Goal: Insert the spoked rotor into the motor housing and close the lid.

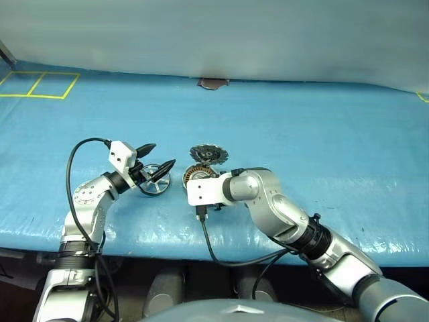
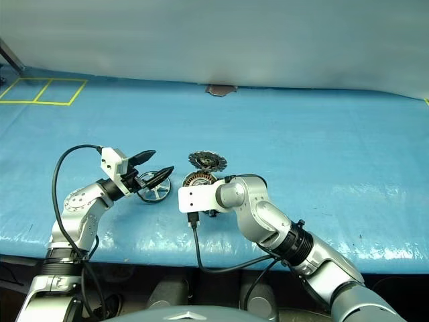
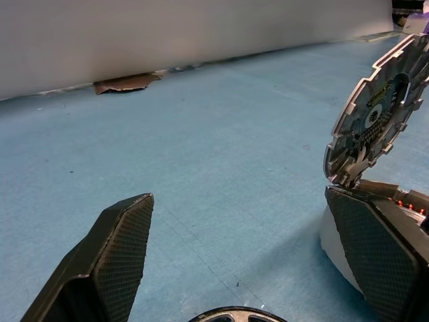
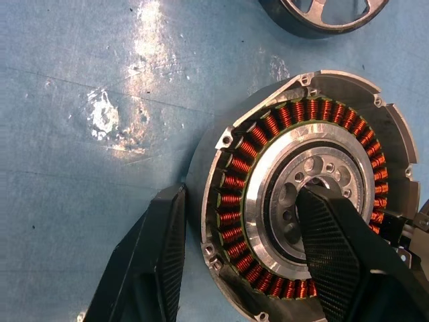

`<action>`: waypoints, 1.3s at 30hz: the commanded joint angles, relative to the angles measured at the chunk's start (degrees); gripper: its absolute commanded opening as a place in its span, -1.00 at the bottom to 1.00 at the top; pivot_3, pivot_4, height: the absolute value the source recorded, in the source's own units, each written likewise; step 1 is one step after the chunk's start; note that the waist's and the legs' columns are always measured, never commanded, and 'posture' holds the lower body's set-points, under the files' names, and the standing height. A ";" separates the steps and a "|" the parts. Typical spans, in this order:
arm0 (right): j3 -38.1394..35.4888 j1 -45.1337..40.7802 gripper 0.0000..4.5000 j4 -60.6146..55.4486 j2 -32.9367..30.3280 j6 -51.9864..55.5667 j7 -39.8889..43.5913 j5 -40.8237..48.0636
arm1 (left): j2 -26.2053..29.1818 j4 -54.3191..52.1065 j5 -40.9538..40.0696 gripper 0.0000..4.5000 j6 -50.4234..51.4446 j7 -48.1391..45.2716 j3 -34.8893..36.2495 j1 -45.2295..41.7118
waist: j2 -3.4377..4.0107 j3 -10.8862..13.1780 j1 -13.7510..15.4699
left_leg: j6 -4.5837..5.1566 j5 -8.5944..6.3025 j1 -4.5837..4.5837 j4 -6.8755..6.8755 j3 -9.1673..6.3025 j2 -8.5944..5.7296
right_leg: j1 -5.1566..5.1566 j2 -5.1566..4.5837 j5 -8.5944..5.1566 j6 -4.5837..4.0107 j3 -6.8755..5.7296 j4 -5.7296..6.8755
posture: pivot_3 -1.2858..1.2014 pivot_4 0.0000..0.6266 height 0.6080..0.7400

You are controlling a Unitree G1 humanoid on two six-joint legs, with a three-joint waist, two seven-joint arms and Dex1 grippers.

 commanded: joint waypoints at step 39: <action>-44.63 27.04 0.49 -29.02 3.19 1.48 -14.25 26.90 | 3.95 -1.31 -3.08 1.00 4.44 -11.92 -1.93 -3.82 | -0.01 -0.01 0.60 | 0.00 0.00 -0.06 0.04 -0.02 0.04 | 0.03 -0.02 -0.19 -0.30 -0.05 -0.02 | 0.03 -0.52 1.00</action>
